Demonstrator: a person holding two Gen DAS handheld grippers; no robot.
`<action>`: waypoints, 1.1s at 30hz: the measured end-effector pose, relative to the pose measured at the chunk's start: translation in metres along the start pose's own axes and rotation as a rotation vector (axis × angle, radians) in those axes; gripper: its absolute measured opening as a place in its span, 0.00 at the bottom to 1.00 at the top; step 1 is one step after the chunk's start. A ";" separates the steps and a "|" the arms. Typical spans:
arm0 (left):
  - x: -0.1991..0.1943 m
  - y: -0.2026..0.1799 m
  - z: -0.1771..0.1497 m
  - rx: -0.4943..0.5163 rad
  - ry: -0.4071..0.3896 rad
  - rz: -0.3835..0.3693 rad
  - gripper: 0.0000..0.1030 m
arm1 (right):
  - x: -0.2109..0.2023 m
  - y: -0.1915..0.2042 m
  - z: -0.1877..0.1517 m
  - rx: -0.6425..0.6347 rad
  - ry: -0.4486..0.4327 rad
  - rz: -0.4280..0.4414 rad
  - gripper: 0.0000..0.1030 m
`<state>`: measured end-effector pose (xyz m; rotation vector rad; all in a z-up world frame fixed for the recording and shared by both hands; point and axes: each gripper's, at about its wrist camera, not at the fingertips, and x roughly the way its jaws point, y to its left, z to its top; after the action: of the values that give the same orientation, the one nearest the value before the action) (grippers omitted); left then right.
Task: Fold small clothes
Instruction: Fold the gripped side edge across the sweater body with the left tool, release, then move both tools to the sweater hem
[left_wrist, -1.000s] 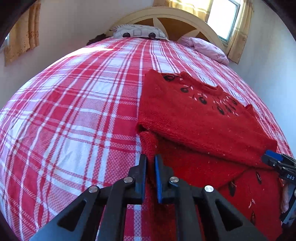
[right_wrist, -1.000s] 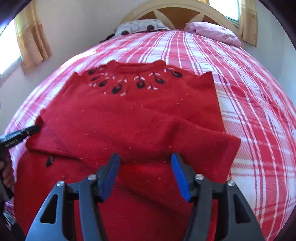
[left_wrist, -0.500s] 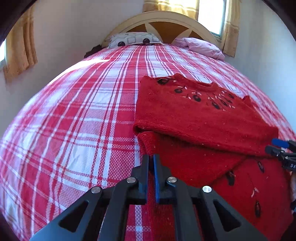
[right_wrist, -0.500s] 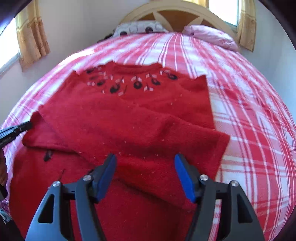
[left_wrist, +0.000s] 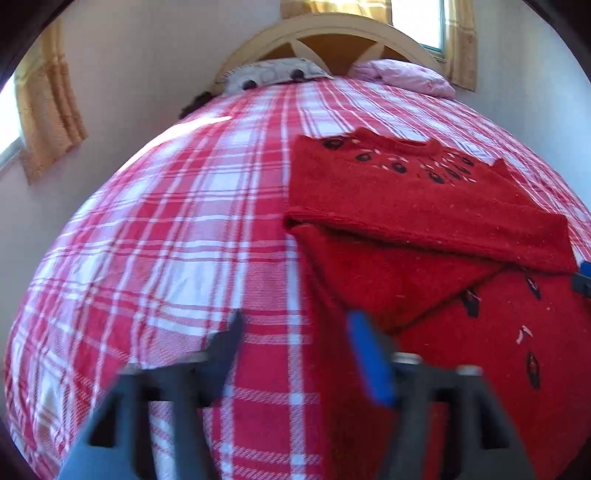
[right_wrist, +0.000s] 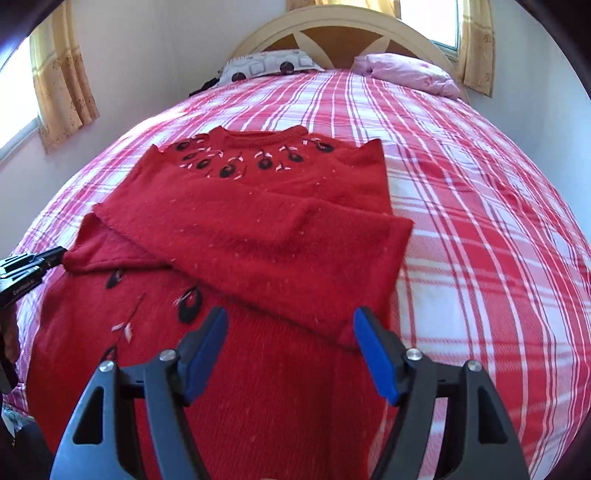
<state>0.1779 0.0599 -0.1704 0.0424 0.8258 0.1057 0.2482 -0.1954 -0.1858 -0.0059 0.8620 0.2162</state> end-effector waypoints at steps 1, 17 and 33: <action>-0.006 0.004 -0.002 -0.016 -0.026 -0.002 0.77 | -0.003 -0.001 -0.003 0.009 -0.003 0.008 0.71; -0.023 0.006 -0.033 -0.061 0.028 -0.084 0.77 | -0.024 -0.010 -0.041 0.072 -0.008 0.020 0.71; -0.058 0.005 -0.099 -0.055 0.058 -0.158 0.77 | -0.048 -0.006 -0.078 0.070 -0.009 -0.008 0.57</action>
<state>0.0658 0.0583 -0.1951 -0.0780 0.8806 -0.0197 0.1605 -0.2177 -0.2011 0.0572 0.8605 0.1780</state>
